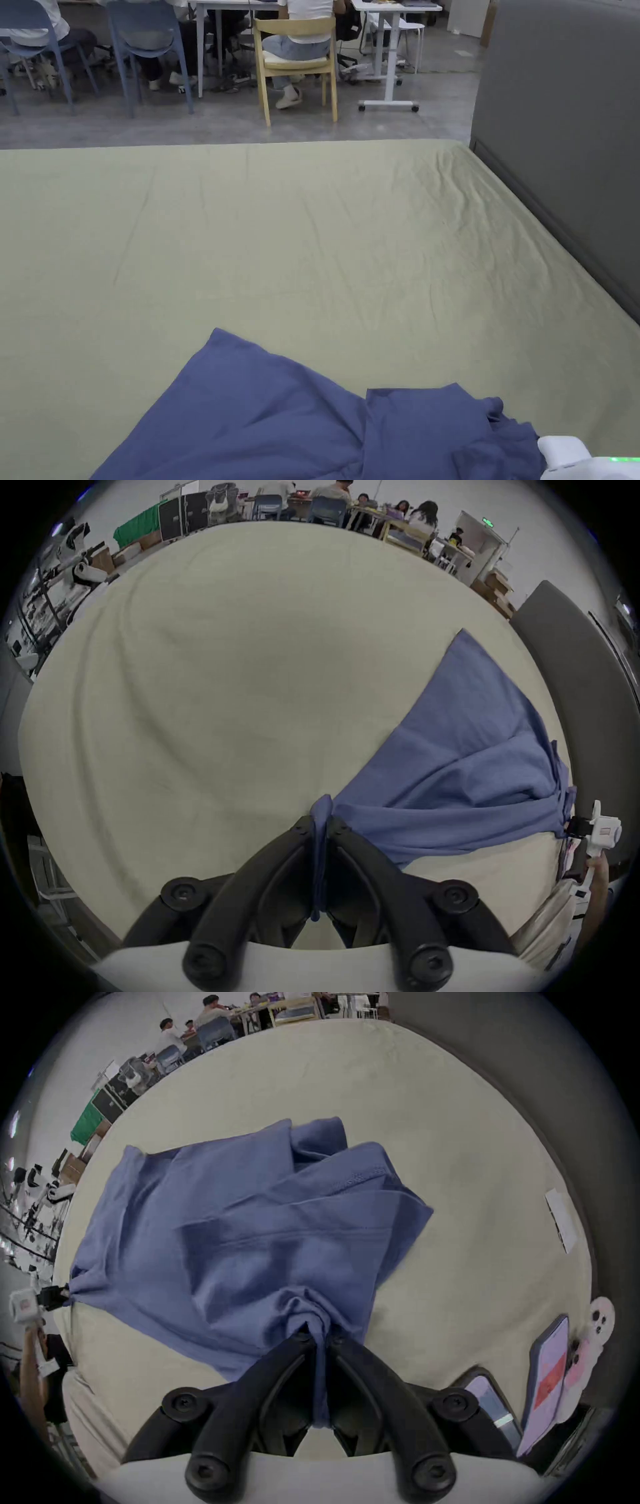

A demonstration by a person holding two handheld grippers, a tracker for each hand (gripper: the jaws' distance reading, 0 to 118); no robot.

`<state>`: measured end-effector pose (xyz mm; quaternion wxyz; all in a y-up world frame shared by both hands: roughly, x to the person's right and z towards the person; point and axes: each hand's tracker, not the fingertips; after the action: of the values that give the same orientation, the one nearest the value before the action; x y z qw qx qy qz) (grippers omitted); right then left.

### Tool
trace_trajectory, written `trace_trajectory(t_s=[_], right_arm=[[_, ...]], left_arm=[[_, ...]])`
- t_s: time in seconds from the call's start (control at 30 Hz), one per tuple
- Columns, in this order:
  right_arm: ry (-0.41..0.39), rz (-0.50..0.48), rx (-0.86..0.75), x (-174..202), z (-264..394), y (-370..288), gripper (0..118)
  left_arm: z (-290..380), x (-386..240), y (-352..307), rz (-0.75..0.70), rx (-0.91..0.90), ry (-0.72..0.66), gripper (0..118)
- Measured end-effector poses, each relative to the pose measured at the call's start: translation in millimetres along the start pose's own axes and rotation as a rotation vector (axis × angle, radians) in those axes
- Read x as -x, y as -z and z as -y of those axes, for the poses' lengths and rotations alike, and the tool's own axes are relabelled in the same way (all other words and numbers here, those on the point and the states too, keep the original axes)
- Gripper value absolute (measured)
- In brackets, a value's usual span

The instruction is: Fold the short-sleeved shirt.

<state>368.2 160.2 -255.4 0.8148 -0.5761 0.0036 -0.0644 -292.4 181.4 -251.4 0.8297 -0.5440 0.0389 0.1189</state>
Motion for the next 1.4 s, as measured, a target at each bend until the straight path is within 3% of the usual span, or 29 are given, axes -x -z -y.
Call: trace_trajectory(t_s=[0.13,0.2,0.27,0.3,0.37,0.4,0.47,0.6,0.63,0.67,0.7,0.73,0.77,0.8,0.87,0.9,1.0,1.03,1.13,1.17,1.2,1.27,1.3,1.4], right_arm=[[0.038,-0.003,0.003,0.2,-4.5,1.0,6],[0.01,0.007,0.025,1.0,-9.8,0.8,7],[0.003,0.015,0.051,5.4,-21.6,-11.3,21],[-0.006,0.004,0.041,8.1,-26.2,-28.7,40],[-0.034,-0.055,-0.127,17.1,-29.2,-73.5,118],[-0.045,-0.088,-0.281,23.2,-25.2,-99.5,118],[-0.077,-0.055,-0.386,37.9,-22.5,-140.4,118],[-0.127,-0.135,-0.406,73.3,-17.2,-155.4,118],[-0.14,-0.156,-0.38,82.2,-11.4,-151.2,118],[-0.151,-0.163,-0.36,89.9,-5.4,-146.2,106],[-0.16,-0.153,-0.351,98.3,2.8,-138.4,75],[-0.183,-0.146,-0.343,106.4,10.9,-131.8,18],[-0.202,-0.139,-0.319,114.2,17.6,-122.8,2],[-0.203,-0.137,-0.285,118.1,25.6,-112.5,2],[-0.192,-0.249,-0.214,123.6,35.3,-98.7,2],[-0.186,-0.272,-0.191,125.6,38.9,-93.0,2],[-0.223,-0.232,-0.188,131.1,40.7,-89.8,2],[-0.238,-0.223,-0.188,131.5,40.4,-89.0,2],[-0.239,-0.237,-0.192,127.6,37.3,-89.2,2],[-0.229,-0.242,-0.191,126.2,36.5,-88.7,2],[-0.214,-0.244,-0.191,124.3,36.3,-88.4,2],[-0.179,-0.243,-0.192,117.5,38.0,-89.6,2],[-0.168,-0.242,-0.187,114.2,39.2,-90.1,2],[-0.151,-0.22,-0.176,103.3,50.2,-92.3,2]], left_arm=[[-1.7,2.1,9.5,-0.007,-0.012,-0.033,2],[-4.6,0.1,8.5,-0.016,-0.01,-0.044,2],[-8.5,-2.5,1.2,-0.028,-0.003,-0.039,5],[-10.7,-7.5,-15.1,-0.034,-0.022,-0.036,22],[-5.8,-18.8,-48.2,-0.035,-0.199,-0.03,118],[3.2,-23.1,-70.7,0.059,-0.341,-0.055,118],[7.1,-38.0,-87.2,0.115,-0.373,-0.038,118],[42.1,-94.7,-112.2,0.135,-0.248,0.04,118],[45.4,-65.3,-78.7,0.126,-0.231,0.052,118],[52.6,-66.1,-70.9,0.127,-0.216,0.066,117],[61.6,-69.2,-64.4,0.137,-0.203,0.08,101],[68.5,-71.3,-57.9,0.142,-0.194,0.064,54],[78.4,-93.9,-67.5,0.09,-0.209,0.082,0],[90.1,-125.9,-78.2,0.086,-0.191,0.053,0],[100.0,-148.0,-75.5,0.143,-0.162,0.039,0],[82.7,-113.4,-59.7,0.342,-0.053,-0.063,0],[51.1,-90.8,-49.1,0.272,-0.069,-0.017,0],[47.9,-113.1,-46.7,0.19,-0.118,0.055,0],[-17.5,-133.1,-29.0,0.202,-0.189,0.131,0],[-34.9,-154.0,-19.9,0.181,-0.223,0.179,5],[-60.8,-168.7,-6.1,0.167,-0.26,0.23,15],[-112.1,-196.2,38.8,0.098,-0.196,0.306,118],[-124.0,-217.3,52.5,0.101,-0.244,0.364,118],[-166.9,-254.9,114.6,0.016,-0.089,0.36,118]])
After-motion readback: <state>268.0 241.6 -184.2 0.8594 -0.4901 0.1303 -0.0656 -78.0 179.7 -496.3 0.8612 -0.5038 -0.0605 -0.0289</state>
